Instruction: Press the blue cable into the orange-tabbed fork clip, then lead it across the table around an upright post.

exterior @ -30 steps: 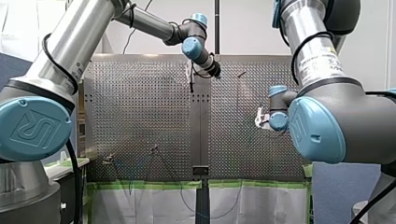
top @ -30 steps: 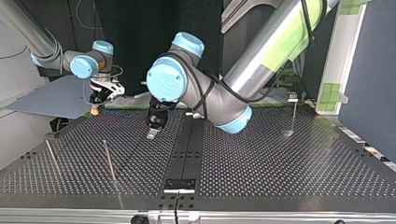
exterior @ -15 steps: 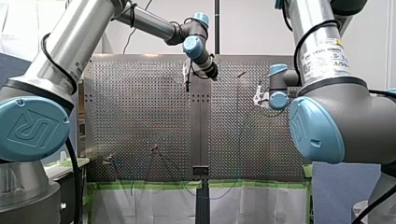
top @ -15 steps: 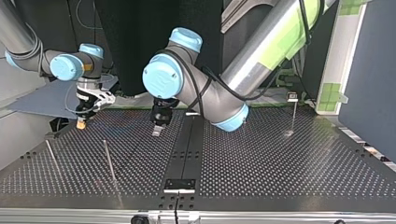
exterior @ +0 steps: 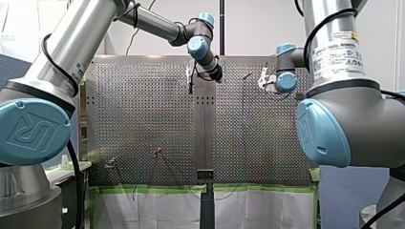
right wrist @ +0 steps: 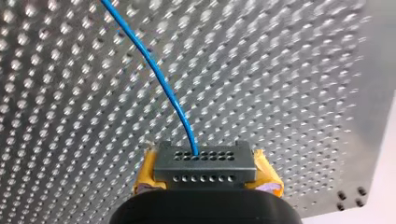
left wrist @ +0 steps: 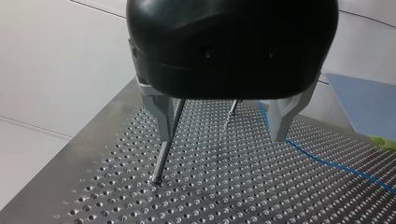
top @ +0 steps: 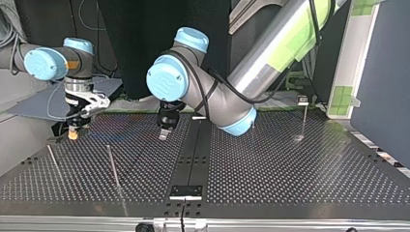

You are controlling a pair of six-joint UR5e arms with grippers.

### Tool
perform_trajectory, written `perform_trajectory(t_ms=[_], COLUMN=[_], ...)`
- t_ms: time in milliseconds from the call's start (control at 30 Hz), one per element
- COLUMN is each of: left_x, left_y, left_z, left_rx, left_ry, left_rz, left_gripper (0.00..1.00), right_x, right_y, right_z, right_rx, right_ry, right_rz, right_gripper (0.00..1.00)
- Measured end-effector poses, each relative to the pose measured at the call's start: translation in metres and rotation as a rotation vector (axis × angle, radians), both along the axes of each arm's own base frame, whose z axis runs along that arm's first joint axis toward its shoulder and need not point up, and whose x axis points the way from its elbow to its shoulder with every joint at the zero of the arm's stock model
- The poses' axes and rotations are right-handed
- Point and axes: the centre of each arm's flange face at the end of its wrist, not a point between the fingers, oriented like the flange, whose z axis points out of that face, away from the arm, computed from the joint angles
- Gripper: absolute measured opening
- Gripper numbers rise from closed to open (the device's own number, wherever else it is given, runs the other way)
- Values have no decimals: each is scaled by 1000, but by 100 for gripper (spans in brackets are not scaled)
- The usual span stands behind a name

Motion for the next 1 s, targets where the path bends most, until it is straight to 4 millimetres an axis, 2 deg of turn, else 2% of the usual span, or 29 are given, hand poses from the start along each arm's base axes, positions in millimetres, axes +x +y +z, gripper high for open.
perform_trajectory(t_ms=[333, 433, 800, 1000], left_x=[-1, -1, -2, -2], left_y=[0, 0, 1, 1], left_z=[0, -1, -1, -1], left_rx=[5, 11, 19, 20], left_ry=[3, 5, 10, 10], left_rz=[-1, -2, -2, -1], left_gripper=[100, 100, 100, 100], right_x=[-2, -4, -8, -4], right_y=[33, 38, 38, 38], right_z=[55, 66, 70, 75], right_rx=[3, -2, -2, -9], right_ry=[-31, -38, -42, -38], right_rz=[50, 54, 56, 94], right_gripper=[0, 0, 0, 0])
